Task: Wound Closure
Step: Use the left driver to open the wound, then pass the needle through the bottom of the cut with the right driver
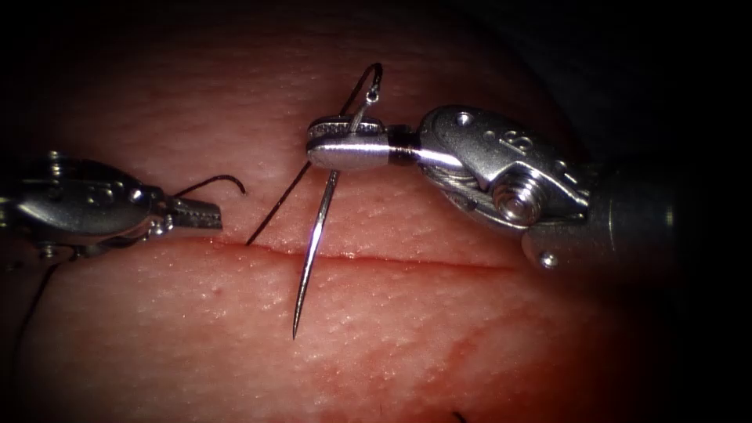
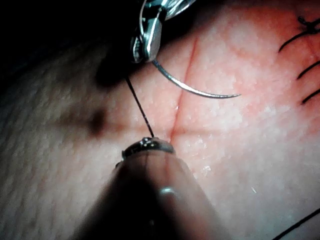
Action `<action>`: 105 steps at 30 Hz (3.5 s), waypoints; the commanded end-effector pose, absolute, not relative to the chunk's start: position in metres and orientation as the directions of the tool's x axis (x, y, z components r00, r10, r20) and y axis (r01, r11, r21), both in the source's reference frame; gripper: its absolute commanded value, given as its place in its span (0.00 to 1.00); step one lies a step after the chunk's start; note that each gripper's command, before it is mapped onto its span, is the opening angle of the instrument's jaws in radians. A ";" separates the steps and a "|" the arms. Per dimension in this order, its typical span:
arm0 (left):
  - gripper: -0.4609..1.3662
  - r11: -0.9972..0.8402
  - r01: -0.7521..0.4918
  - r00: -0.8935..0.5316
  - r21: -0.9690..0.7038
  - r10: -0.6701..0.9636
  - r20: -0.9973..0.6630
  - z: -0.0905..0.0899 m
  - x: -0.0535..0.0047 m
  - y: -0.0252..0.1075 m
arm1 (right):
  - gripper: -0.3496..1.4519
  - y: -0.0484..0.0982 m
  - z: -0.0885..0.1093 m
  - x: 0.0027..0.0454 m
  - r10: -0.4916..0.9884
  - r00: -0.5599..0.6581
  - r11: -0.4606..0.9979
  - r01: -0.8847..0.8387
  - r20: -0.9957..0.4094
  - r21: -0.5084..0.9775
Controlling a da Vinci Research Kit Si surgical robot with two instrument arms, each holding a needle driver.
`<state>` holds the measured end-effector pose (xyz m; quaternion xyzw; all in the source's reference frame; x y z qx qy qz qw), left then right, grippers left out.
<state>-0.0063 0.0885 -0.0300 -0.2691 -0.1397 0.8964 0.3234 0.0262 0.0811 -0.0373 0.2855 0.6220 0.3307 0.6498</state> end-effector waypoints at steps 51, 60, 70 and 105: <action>0.06 -0.768 -0.267 -0.856 -0.582 0.466 -0.223 -0.021 -0.0057 0.081 | 0.00 0.081 -0.037 0.0266 0.777 0.009 0.628 -0.078 -0.630 0.774; 0.08 -0.769 -0.314 -0.887 -0.556 0.447 -0.117 -0.019 -0.0047 0.081 | 0.00 0.080 -0.037 0.0270 0.774 0.021 0.632 -0.084 -0.632 0.771; 0.45 -0.760 -0.368 -0.883 -0.536 0.466 -0.055 -0.018 -0.0039 0.081 | 0.00 0.080 -0.037 0.0274 0.769 0.028 0.639 -0.083 -0.639 0.765; 0.63 -0.742 -0.410 -0.864 -0.531 0.503 -0.036 -0.019 -0.0039 0.081 | 0.00 0.083 -0.034 0.0329 0.367 0.044 0.922 -0.150 -0.929 0.357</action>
